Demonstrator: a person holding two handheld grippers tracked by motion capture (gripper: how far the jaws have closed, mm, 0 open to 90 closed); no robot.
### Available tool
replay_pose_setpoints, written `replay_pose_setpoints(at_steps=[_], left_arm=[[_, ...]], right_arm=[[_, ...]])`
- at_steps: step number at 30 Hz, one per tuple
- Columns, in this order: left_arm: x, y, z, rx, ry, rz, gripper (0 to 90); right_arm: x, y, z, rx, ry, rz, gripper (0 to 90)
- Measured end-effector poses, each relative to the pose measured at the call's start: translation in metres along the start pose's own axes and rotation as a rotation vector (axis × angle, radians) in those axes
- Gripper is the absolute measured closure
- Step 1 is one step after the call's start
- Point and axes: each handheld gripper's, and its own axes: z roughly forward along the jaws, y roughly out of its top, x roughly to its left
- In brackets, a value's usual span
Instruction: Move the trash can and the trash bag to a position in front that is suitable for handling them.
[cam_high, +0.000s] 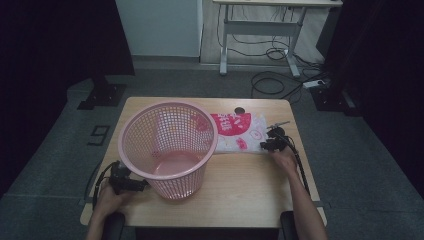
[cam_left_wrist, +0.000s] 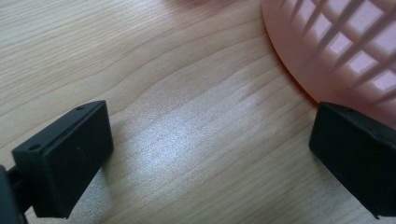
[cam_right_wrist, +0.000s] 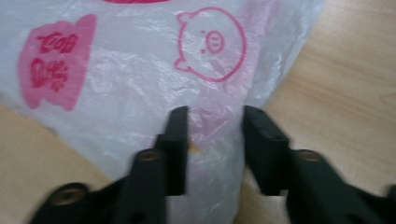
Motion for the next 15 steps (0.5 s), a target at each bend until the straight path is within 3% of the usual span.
replay_pose_setpoints(at_steps=[5, 7, 8, 10, 11, 13, 15], left_arm=[[-0.001, 0.000, 0.000, -0.001, 0.003, -0.003, 0.0], [-0.001, 0.000, 0.000, -0.002, 0.003, -0.004, 0.0], [-0.001, 0.000, 0.000, -0.002, 0.003, -0.004, 0.0], [-0.002, 0.000, 0.000, -0.001, 0.004, -0.005, 0.0], [-0.002, 0.000, 0.000, -0.002, 0.004, -0.004, 0.0], [-0.002, 0.000, 0.000, -0.004, 0.006, -0.005, 0.0], [-0.002, 0.000, 0.000, -0.004, 0.007, -0.006, 0.0]], right_arm=[[0.009, -0.011, -0.009, 0.011, 0.018, -0.022, 78.7], [0.016, -0.021, -0.017, 0.011, 0.015, -0.038, 79.1], [0.026, -0.032, -0.027, 0.022, 0.020, -0.022, 79.0], [0.032, -0.039, -0.032, 0.024, 0.015, -0.021, 78.9], [0.038, -0.046, -0.038, 0.027, 0.016, -0.032, 77.4], [0.054, -0.062, -0.049, 0.033, 0.063, -0.049, 70.8], [0.069, -0.073, -0.060, 0.067, 0.103, -0.095, 56.9]])
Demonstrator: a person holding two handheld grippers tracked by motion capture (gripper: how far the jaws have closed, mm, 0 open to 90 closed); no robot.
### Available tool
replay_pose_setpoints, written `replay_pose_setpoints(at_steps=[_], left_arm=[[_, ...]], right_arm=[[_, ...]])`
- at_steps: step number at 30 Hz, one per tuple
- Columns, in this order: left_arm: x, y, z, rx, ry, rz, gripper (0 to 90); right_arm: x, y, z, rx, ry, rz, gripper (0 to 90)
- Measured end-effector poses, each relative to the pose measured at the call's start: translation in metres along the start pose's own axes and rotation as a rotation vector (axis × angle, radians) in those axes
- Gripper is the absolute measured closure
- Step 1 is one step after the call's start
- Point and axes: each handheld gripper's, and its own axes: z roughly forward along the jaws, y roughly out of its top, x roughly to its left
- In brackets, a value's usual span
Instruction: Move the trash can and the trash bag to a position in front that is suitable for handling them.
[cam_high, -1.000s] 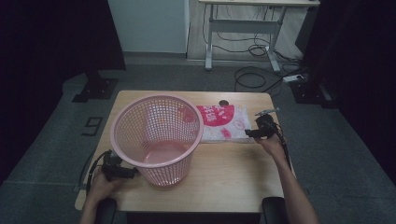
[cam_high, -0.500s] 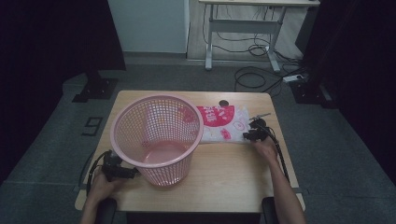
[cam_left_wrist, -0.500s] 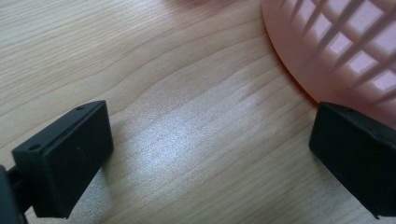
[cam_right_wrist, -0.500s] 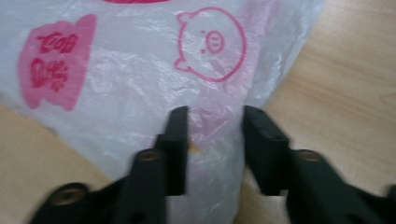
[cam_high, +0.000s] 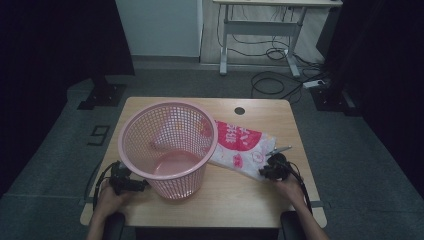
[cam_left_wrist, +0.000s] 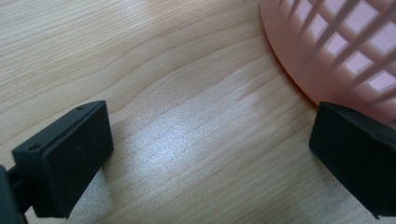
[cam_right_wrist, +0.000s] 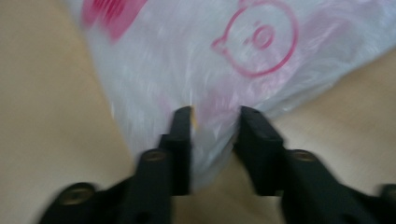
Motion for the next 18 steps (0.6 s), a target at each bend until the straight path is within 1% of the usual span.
replay_pose_setpoints(at_steps=[1, 2, 3, 4, 5, 6, 8, 9, 10, 11, 12, 13, 14, 15, 16, 17, 18], left_arm=[[0.000, 0.000, 0.000, 0.000, 0.000, 0.000, 0.0], [0.000, 0.000, 0.000, 0.001, 0.000, 0.000, 0.0], [0.000, 0.000, 0.000, 0.001, 0.001, 0.000, 0.0], [0.000, 0.000, 0.000, 0.001, 0.001, 0.000, 0.0], [0.000, 0.000, 0.000, 0.002, 0.001, 0.000, 0.0], [0.000, 0.000, 0.000, 0.002, 0.000, 0.000, 0.0], [0.000, 0.000, 0.000, 0.003, -0.001, 0.000, 0.0], [0.000, 0.000, 0.000, 0.002, -0.001, 0.000, 0.0], [0.000, 0.000, 0.000, 0.002, -0.001, 0.000, 0.0], [0.000, 0.000, 0.000, 0.003, -0.001, 0.000, 0.0], [0.000, 0.000, 0.000, 0.003, -0.001, 0.000, 0.0], [0.000, 0.000, 0.000, 0.003, -0.001, 0.000, 0.0], [0.000, 0.000, 0.000, 0.003, 0.000, 0.000, 0.0], [0.000, 0.000, 0.000, 0.003, 0.000, -0.001, 0.0], [-0.001, 0.000, 0.000, 0.002, 0.001, -0.003, 0.0], [-0.001, 0.000, 0.000, 0.001, 0.002, -0.005, 0.0], [-0.001, 0.000, 0.000, 0.001, 0.002, -0.005, 0.0]], right_arm=[[0.004, -0.002, -0.004, 0.008, 0.004, -0.020, 51.6], [0.003, -0.003, -0.009, 0.009, 0.015, -0.021, 46.5], [0.000, -0.001, -0.013, -0.004, 0.016, -0.010, 42.3], [-0.006, 0.002, -0.016, -0.022, 0.001, 0.003, 37.6], [-0.021, 0.015, -0.016, -0.036, -0.065, 0.025, 30.9], [-0.021, 0.015, -0.016, -0.036, -0.065, 0.025, 30.9], [-0.038, 0.030, -0.009, -0.036, -0.118, 0.052, 29.2], [-0.045, 0.038, -0.004, -0.028, -0.143, 0.069, 28.3], [-0.060, 0.052, 0.009, -0.029, -0.160, 0.099, 29.4], [-0.060, 0.052, 0.009, -0.029, -0.160, 0.099, 29.4], [-0.066, 0.058, 0.016, -0.038, -0.189, 0.108, 30.1], [-0.070, 0.062, 0.023, -0.035, -0.216, 0.109, 31.2], [-0.074, 0.065, 0.029, -0.034, -0.219, 0.116, 34.9], [-0.078, 0.065, 0.036, -0.029, -0.200, 0.130, 41.2], [-0.080, 0.064, 0.041, -0.021, -0.170, 0.152, 49.9], [-0.081, 0.061, 0.042, -0.062, -0.137, 0.179, 63.3], [-0.081, 0.058, 0.040, -0.080, -0.133, 0.188, 72.4]])
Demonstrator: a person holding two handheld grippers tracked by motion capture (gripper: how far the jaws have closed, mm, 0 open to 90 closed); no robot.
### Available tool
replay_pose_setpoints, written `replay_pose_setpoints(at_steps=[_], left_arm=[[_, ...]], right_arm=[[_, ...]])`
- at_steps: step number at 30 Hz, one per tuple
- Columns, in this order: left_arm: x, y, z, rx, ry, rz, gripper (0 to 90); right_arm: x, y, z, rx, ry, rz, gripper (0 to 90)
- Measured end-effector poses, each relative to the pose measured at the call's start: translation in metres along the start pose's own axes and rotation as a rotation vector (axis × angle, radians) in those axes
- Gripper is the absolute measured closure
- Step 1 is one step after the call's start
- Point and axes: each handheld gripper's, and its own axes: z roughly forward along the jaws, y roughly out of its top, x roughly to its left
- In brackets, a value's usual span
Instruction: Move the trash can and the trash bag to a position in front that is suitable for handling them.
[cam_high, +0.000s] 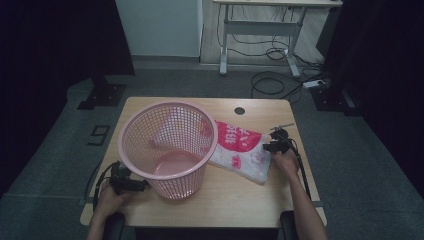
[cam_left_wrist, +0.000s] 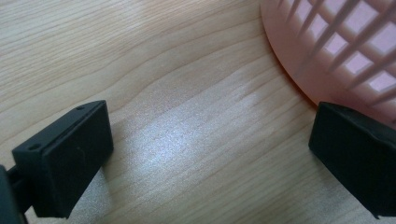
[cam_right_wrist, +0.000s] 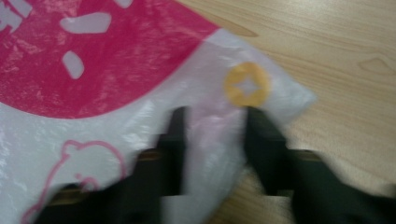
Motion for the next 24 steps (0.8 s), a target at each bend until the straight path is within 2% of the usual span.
replay_pose_setpoints(at_steps=[2, 3, 4, 5, 6, 7, 9, 10, 11, 12, 14, 15, 16, 18, 19, 20, 21, 22, 23, 24], left_arm=[[0.000, 0.000, 0.000, 0.000, 0.001, 0.000, 0.0], [-0.001, 0.000, 0.000, 0.000, 0.001, -0.006, 0.0], [-0.001, 0.000, 0.000, 0.000, 0.001, -0.006, 0.0], [-0.001, 0.000, 0.000, 0.002, 0.002, -0.006, 0.0], [-0.001, 0.000, 0.000, 0.002, 0.002, -0.006, 0.0], [-0.001, 0.000, 0.000, 0.001, 0.003, -0.006, 0.0], [-0.001, 0.000, 0.000, 0.001, 0.004, -0.006, 0.0], [-0.001, 0.000, 0.000, 0.001, 0.004, -0.006, 0.0], [-0.001, 0.000, 0.000, 0.001, 0.004, -0.006, 0.0], [-0.001, 0.000, 0.000, 0.001, 0.004, -0.007, 0.0], [-0.001, 0.000, 0.000, 0.001, 0.004, -0.007, 0.0], [-0.001, 0.000, 0.000, 0.000, 0.004, -0.007, 0.0], [-0.001, 0.000, 0.000, 0.000, 0.004, -0.007, 0.0], [-0.001, 0.000, 0.000, 0.003, 0.002, -0.007, 0.0], [-0.001, 0.000, 0.000, 0.002, 0.002, -0.007, 0.0], [-0.001, 0.000, 0.000, 0.002, 0.003, -0.007, 0.0], [-0.001, 0.000, 0.000, 0.002, 0.003, -0.007, 0.0], [-0.001, 0.000, 0.000, 0.002, 0.003, -0.007, 0.0], [-0.001, 0.000, 0.000, 0.002, 0.003, -0.008, 0.0], [-0.001, 0.000, 0.000, 0.002, 0.004, -0.008, 0.0]], right_arm=[[0.004, -0.005, -0.005, 0.020, -0.007, -0.041, 80.8], [0.015, -0.013, -0.014, 0.046, -0.006, -0.088, 82.2], [0.015, -0.013, -0.014, 0.046, -0.006, -0.088, 82.2], [0.027, -0.027, -0.025, 0.056, 0.004, -0.137, 82.3], [0.027, -0.027, -0.025, 0.056, 0.004, -0.137, 82.3], [0.039, -0.045, -0.038, 0.060, 0.063, -0.149, 81.0], [0.049, -0.060, -0.051, 0.094, 0.113, -0.187, 73.9], [0.054, -0.064, -0.057, 0.096, 0.103, -0.209, 67.0], [0.054, -0.064, -0.057, 0.096, 0.103, -0.209, 67.0], [0.055, -0.065, -0.063, 0.082, 0.088, -0.220, 60.5], [0.049, -0.056, -0.071, 0.041, 0.044, -0.208, 47.1], [0.041, -0.042, -0.069, 0.012, -0.020, -0.199, 40.0], [0.041, -0.042, -0.069, 0.012, -0.020, -0.199, 40.0], [0.033, -0.029, -0.057, 0.007, -0.019, -0.183, 36.3], [0.031, -0.024, -0.049, 0.016, -0.005, -0.174, 36.2], [0.029, -0.018, -0.033, 0.040, -0.005, -0.183, 37.4], [0.028, -0.016, -0.026, 0.066, 0.000, -0.180, 43.4], [0.028, -0.016, -0.026, 0.066, 0.000, -0.180, 43.4], [0.028, -0.016, -0.021, 0.084, 0.017, -0.179, 52.1], [0.026, -0.017, -0.017, 0.074, 0.045, -0.163, 60.5]])
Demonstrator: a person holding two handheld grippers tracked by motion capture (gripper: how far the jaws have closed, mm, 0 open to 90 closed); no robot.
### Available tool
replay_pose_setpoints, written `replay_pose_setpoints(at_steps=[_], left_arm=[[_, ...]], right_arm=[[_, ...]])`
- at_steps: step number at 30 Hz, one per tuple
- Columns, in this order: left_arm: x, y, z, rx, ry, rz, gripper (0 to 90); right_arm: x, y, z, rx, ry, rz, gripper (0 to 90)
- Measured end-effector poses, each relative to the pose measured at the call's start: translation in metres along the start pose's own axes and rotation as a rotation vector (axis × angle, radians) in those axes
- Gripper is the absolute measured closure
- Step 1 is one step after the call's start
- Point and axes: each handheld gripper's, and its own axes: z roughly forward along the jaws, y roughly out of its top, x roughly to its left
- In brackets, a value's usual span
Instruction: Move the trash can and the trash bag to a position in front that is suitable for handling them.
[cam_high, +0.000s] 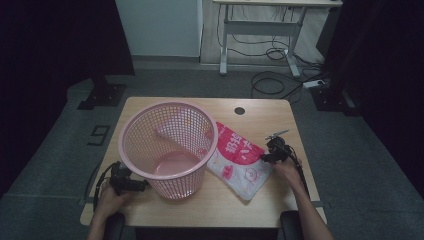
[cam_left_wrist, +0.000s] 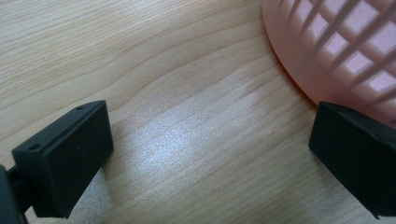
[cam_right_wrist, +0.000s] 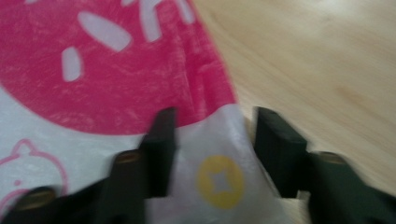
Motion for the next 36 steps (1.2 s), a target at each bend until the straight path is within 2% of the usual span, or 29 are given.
replay_pose_setpoints(at_steps=[1, 4, 5, 6, 8, 9, 10, 11, 12, 13, 14, 15, 16, 17, 19, 21, 22, 23, 24, 25, 27, 28, 29, 30, 31, 32, 33, 34, 36], left_arm=[[0.000, 0.000, 0.000, 0.000, 0.000, -0.001, 0.0], [0.000, 0.000, 0.000, 0.000, 0.001, -0.001, 0.0], [0.000, 0.000, 0.000, 0.000, 0.001, -0.001, 0.0], [0.000, 0.000, 0.000, 0.000, 0.001, -0.001, 0.0], [0.000, 0.000, 0.000, -0.002, 0.003, -0.003, 0.0], [0.000, 0.000, 0.000, -0.002, 0.003, -0.002, 0.0], [0.000, 0.000, 0.000, -0.002, 0.004, -0.003, 0.0], [-0.001, 0.000, 0.000, -0.001, 0.004, -0.003, 0.0], [-0.001, 0.000, 0.000, -0.002, 0.004, -0.003, 0.0], [-0.001, 0.000, 0.000, -0.002, 0.004, -0.003, 0.0], [-0.001, 0.000, 0.000, -0.002, 0.004, -0.003, 0.0], [-0.001, 0.000, 0.000, -0.002, 0.004, -0.003, 0.0], [-0.001, 0.000, 0.000, -0.002, 0.004, -0.003, 0.0], [-0.001, 0.000, 0.000, -0.002, 0.004, -0.003, 0.0], [-0.001, 0.000, 0.000, -0.002, 0.004, -0.003, 0.0], [0.000, 0.000, 0.000, -0.002, 0.004, -0.004, 0.0], [-0.001, 0.000, 0.000, -0.003, 0.004, -0.004, 0.0], [0.000, 0.000, 0.000, 0.000, 0.002, -0.003, 0.0], [0.000, 0.000, 0.000, 0.000, 0.002, -0.003, 0.0], [0.000, 0.000, 0.000, 0.000, 0.002, -0.003, 0.0], [0.000, 0.000, 0.000, 0.000, 0.002, -0.003, 0.0], [-0.001, 0.000, 0.000, -0.002, 0.004, -0.004, 0.0], [-0.001, 0.000, 0.000, -0.002, 0.004, -0.003, 0.0], [-0.001, 0.000, 0.000, -0.002, 0.005, -0.004, 0.0], [-0.001, 0.000, 0.000, -0.002, 0.005, -0.005, 0.0], [-0.001, 0.000, 0.000, -0.002, 0.005, -0.005, 0.0], [-0.001, 0.000, 0.000, -0.002, 0.005, -0.005, 0.0], [-0.001, 0.000, 0.000, -0.002, 0.005, -0.005, 0.0], [-0.001, 0.000, 0.000, -0.002, 0.005, -0.005, 0.0]], right_arm=[[-0.001, -0.003, -0.001, -0.015, 0.019, 0.008, 73.4], [0.003, -0.007, -0.006, 0.008, 0.031, -0.001, 76.7], [0.013, -0.016, -0.014, 0.029, 0.030, -0.023, 77.4], [0.013, -0.016, -0.014, 0.029, 0.030, -0.023, 77.4], [0.028, -0.030, -0.023, 0.033, 0.047, -0.047, 77.4], [0.048, -0.047, -0.034, 0.028, 0.080, -0.071, 76.2], [0.048, -0.047, -0.034, 0.028, 0.080, -0.071, 76.2], [0.059, -0.056, -0.040, 0.026, 0.107, -0.094, 74.7], [0.069, -0.063, -0.046, 0.033, 0.138, -0.115, 71.0], [0.082, -0.070, -0.056, 0.043, 0.136, -0.152, 58.8], [0.082, -0.070, -0.056, 0.043, 0.136, -0.152, 58.8], [0.081, -0.063, -0.064, -0.001, 0.080, -0.147, 49.3], [0.081, -0.063, -0.064, -0.001, 0.080, -0.147, 49.3], [0.077, -0.055, -0.065, -0.026, 0.050, -0.131, 45.6], [0.065, -0.035, -0.058, -0.054, 0.031, -0.089, 42.4], [0.051, -0.007, -0.035, -0.066, 0.068, -0.050, 42.4], [0.051, -0.007, -0.035, -0.066, 0.068, -0.050, 42.4], [0.047, 0.003, -0.019, -0.060, 0.101, -0.017, 43.8], [0.047, 0.003, -0.019, -0.060, 0.101, -0.017, 43.8], [0.046, 0.005, -0.011, -0.054, 0.127, 0.008, 43.9], [0.049, 0.004, -0.003, -0.030, 0.172, 0.020, 43.9], [0.053, 0.003, -0.002, -0.014, 0.180, 0.012, 43.3], [0.068, -0.003, -0.007, 0.014, 0.173, -0.036, 41.6], [0.068, -0.003, -0.007, 0.014, 0.173, -0.036, 41.6], [0.076, -0.008, -0.010, 0.019, 0.175, -0.063, 41.2], [0.085, -0.013, -0.014, 0.029, 0.193, -0.080, 40.2], [0.103, -0.023, -0.020, 0.057, 0.235, -0.130, 37.4], [0.103, -0.023, -0.020, 0.057, 0.235, -0.130, 37.4], [0.113, -0.027, -0.030, 0.077, 0.253, -0.182, 36.5]])
